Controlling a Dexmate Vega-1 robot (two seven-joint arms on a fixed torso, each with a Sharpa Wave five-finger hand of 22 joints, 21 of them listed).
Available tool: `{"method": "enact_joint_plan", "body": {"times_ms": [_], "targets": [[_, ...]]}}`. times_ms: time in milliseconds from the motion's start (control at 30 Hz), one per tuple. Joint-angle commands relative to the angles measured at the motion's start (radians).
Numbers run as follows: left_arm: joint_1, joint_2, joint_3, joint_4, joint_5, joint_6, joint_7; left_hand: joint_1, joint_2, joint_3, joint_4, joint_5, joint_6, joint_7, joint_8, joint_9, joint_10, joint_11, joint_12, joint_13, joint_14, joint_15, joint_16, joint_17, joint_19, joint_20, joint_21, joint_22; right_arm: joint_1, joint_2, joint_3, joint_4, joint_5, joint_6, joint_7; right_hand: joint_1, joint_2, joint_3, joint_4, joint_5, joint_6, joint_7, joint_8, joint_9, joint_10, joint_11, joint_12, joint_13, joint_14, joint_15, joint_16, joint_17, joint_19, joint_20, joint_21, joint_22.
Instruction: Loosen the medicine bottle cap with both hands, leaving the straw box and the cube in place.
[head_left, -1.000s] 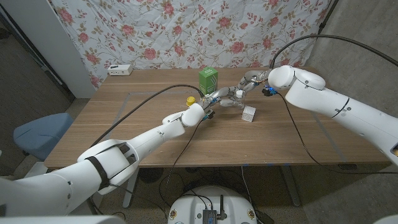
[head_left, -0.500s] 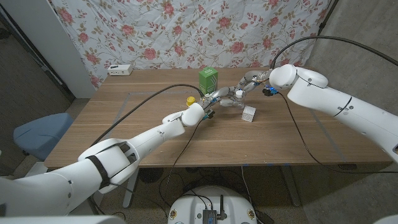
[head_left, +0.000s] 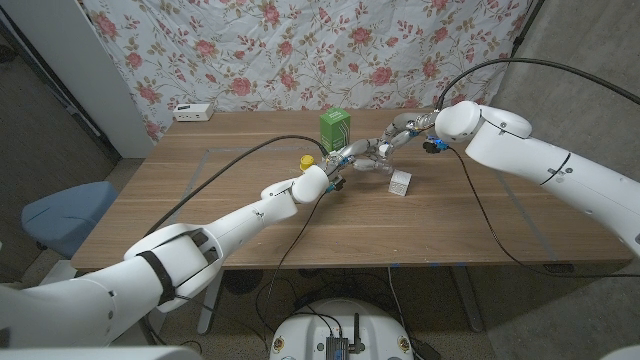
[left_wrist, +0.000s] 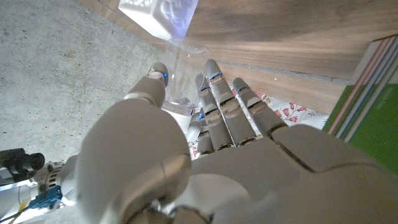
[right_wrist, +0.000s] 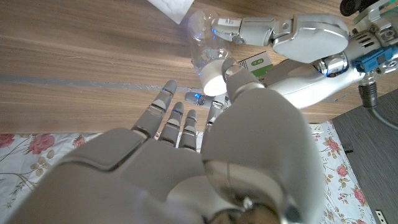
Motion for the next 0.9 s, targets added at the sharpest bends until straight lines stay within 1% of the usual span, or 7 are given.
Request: {"method": "enact_joint_plan", "body": {"times_ms": [33,367,733,833,900], "targets": [[0.006,0.004,-0.002,-0.013,0.003,0.010,0.000,0.008,0.010,0.007,0.001,0.007,0.000,-0.002,0.000,0.003,0.084,-0.072,0.008,0.005,0.008,-0.071,0.005,0.003,-0.003,-0.032,0.002,0.002,-0.011,-0.017,0.015,-0.005,0.031,0.018,-0.001,-0.016,-0.008,-0.011,0.002,-0.002,-0.015,0.006,-0.008,0.006,-0.010,0.005,-0.002,0.004,-0.006,0.008,-0.004,0.004,-0.010,0.005,-0.004,0.002],[0.013,0.012,-0.005,-0.031,0.006,0.021,0.000,0.007,0.010,0.006,0.003,0.007,-0.001,-0.003,-0.001,0.003,0.082,-0.071,0.007,0.005,0.009,-0.070,0.005,0.003,-0.003,-0.032,0.001,0.002,-0.023,-0.018,0.026,-0.001,0.047,0.037,-0.015,-0.057,-0.026,-0.028,0.012,-0.008,-0.035,0.022,-0.015,0.011,-0.020,0.011,0.000,0.005,-0.010,0.018,-0.005,0.004,-0.013,0.013,-0.002,0.003],[0.020,0.017,-0.007,-0.045,0.009,0.026,0.005,0.009,0.009,0.006,0.001,0.007,-0.003,-0.002,-0.001,0.003,0.082,-0.072,0.006,0.005,0.007,-0.071,0.004,0.002,-0.003,-0.034,0.001,0.002,-0.053,-0.024,0.053,-0.017,0.066,0.044,-0.055,-0.097,-0.036,-0.045,0.024,-0.018,-0.040,0.029,-0.016,0.014,-0.022,0.015,0.003,0.005,-0.009,0.025,-0.003,0.005,-0.007,0.022,0.001,0.003],[0.024,0.018,-0.009,-0.049,0.011,0.026,0.013,0.009,0.006,0.004,0.001,0.007,-0.037,0.000,-0.013,0.003,0.080,-0.075,0.005,0.005,0.008,-0.070,0.005,0.003,-0.003,-0.034,0.001,0.002,-0.060,-0.026,0.056,-0.021,0.069,0.047,-0.063,-0.105,-0.038,-0.048,0.026,-0.019,-0.043,0.030,-0.018,0.015,-0.022,0.016,0.003,0.005,-0.010,0.026,-0.003,0.005,-0.007,0.023,0.002,0.003],[0.026,0.019,-0.010,-0.052,0.011,0.027,0.015,0.010,0.003,0.003,0.000,0.007,-0.076,-0.003,-0.022,0.003,0.074,-0.076,0.003,0.006,0.008,-0.070,0.005,0.003,-0.002,-0.035,0.002,0.002,-0.064,-0.027,0.060,-0.023,0.072,0.050,-0.069,-0.109,-0.039,-0.050,0.027,-0.020,-0.042,0.031,-0.017,0.015,-0.022,0.016,0.003,0.005,-0.010,0.025,-0.003,0.006,-0.006,0.024,0.002,0.003]]}}
